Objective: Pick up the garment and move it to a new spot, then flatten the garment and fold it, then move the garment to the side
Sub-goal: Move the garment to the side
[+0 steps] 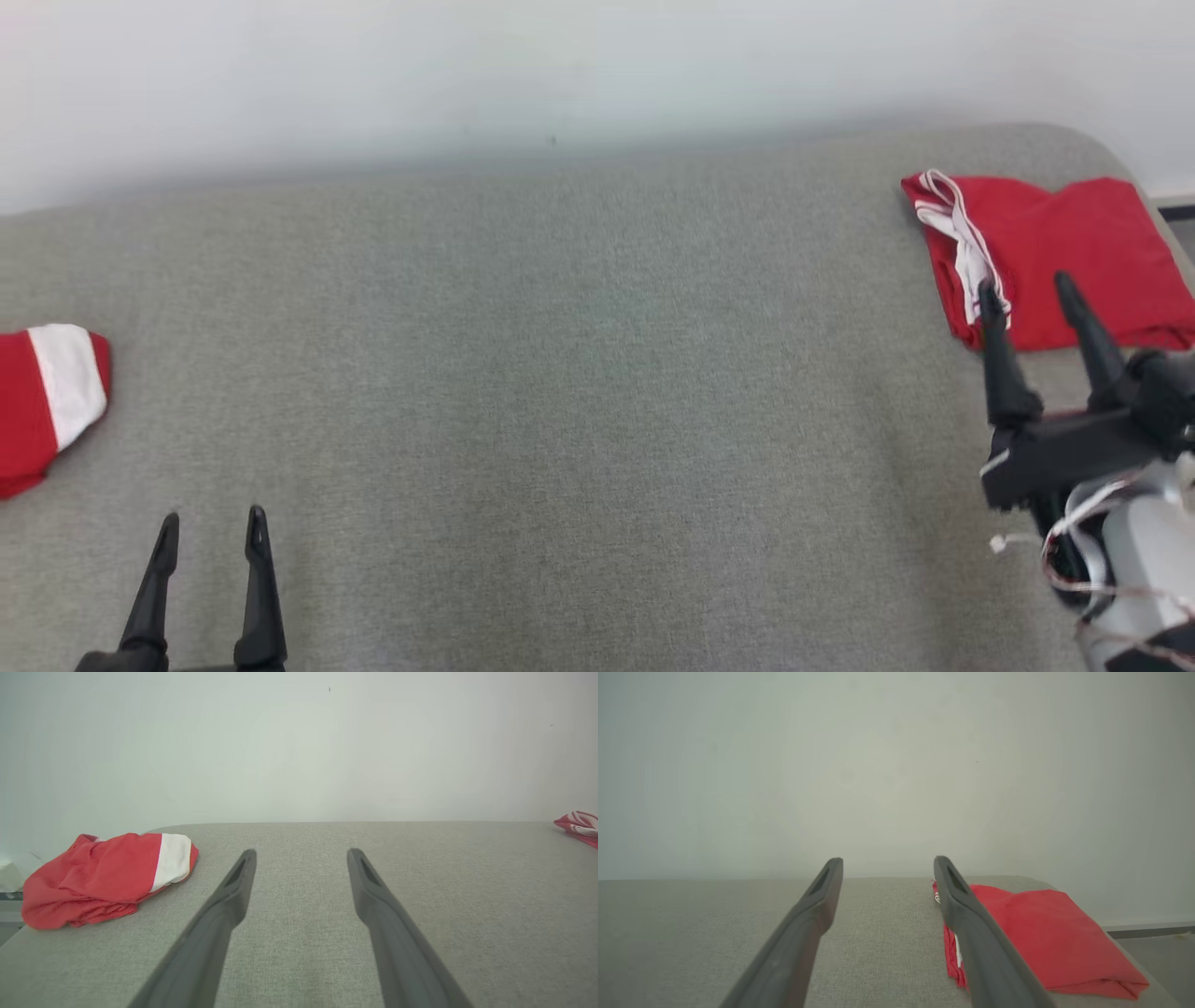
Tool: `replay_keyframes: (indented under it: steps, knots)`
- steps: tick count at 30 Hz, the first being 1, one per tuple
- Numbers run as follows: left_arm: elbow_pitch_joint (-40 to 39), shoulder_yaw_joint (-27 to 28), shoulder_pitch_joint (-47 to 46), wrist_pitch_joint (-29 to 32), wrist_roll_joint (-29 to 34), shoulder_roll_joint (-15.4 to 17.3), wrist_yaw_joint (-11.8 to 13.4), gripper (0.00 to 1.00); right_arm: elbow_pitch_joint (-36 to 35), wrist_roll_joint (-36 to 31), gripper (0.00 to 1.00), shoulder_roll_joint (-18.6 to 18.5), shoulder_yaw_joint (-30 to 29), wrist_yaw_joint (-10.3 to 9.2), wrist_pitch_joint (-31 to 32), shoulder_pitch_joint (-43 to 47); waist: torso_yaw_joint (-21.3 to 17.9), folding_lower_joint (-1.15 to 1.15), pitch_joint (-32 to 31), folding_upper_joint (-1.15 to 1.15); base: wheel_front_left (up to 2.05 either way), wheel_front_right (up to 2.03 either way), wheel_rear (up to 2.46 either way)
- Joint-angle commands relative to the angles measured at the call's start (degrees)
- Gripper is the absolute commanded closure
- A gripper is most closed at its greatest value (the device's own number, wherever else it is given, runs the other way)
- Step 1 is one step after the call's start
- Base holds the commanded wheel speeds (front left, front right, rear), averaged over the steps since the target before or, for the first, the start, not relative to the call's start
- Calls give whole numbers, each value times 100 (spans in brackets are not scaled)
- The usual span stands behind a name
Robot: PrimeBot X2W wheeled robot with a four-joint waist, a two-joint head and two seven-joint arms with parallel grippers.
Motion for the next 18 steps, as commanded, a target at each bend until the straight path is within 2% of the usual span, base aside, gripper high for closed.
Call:
replay_keyframes:
  steps: [1, 12, 18]
  knots:
    - [41, 36, 130, -15, -38, -29, 0, 0, -286, -81, 0, 114, -95, -17, 81, 339, 109, 2, -253, 1, 0, 0, 0]
    - [195, 15, 219, -17, 35, -82, -81, 0, -1518, -92, 0, 732, -676, -16, 477, 1857, 301, 2, -574, 1, 0, 0, 0]
    - [269, 14, 282, -17, 48, -113, -99, 0, -1880, -184, 0, 995, -793, -16, 577, 2491, 385, 2, -771, 1, 0, 0, 0]
